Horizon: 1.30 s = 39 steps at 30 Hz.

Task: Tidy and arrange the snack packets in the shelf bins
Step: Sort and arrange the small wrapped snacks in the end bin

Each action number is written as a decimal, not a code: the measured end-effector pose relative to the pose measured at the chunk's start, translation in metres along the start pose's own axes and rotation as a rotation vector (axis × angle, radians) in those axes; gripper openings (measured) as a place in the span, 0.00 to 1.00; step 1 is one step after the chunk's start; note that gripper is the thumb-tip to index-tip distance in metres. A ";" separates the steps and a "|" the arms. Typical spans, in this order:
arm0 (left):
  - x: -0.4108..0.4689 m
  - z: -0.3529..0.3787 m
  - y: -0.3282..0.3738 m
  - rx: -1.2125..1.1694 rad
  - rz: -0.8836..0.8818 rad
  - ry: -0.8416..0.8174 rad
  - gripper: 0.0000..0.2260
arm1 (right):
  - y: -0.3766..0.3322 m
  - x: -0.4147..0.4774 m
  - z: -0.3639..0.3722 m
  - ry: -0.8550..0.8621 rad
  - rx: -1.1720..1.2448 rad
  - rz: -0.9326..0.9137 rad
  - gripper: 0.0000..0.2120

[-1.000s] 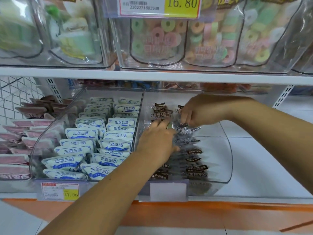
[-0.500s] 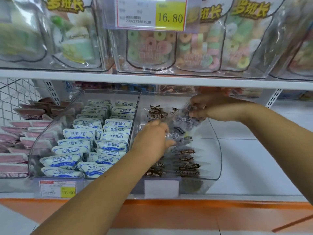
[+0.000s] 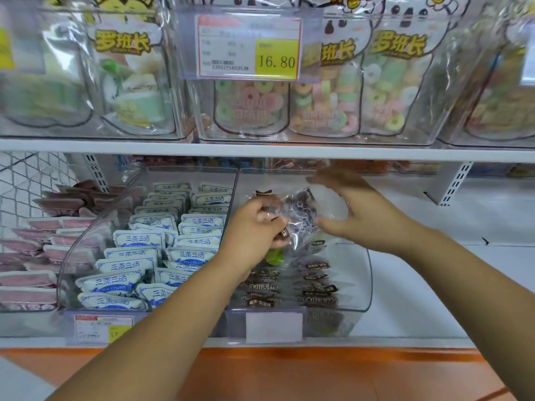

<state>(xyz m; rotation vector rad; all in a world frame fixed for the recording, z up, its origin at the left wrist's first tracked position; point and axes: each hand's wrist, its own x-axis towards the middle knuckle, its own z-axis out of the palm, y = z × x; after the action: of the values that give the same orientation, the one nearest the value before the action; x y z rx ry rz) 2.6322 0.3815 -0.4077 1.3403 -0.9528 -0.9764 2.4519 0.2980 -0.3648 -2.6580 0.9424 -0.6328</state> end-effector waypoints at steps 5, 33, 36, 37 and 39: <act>-0.004 0.005 0.008 -0.076 -0.056 -0.088 0.11 | -0.002 -0.016 0.022 -0.094 -0.099 -0.094 0.34; 0.000 0.001 -0.012 1.267 0.188 -0.141 0.15 | -0.001 0.043 0.024 -0.482 -0.602 -0.001 0.08; 0.003 0.000 -0.014 1.269 0.188 -0.127 0.16 | -0.007 0.051 0.011 -0.721 -0.307 0.098 0.24; 0.003 0.000 -0.013 1.268 0.182 -0.136 0.16 | -0.010 0.051 0.010 -0.804 -0.266 0.118 0.28; 0.001 -0.002 -0.012 1.258 0.153 -0.171 0.17 | -0.014 0.046 0.019 -0.856 -0.390 0.107 0.30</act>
<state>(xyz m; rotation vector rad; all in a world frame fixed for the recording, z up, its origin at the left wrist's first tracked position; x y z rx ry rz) 2.6339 0.3809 -0.4194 2.1452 -1.9196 -0.2923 2.5005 0.2809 -0.3621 -2.7097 0.9661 0.7449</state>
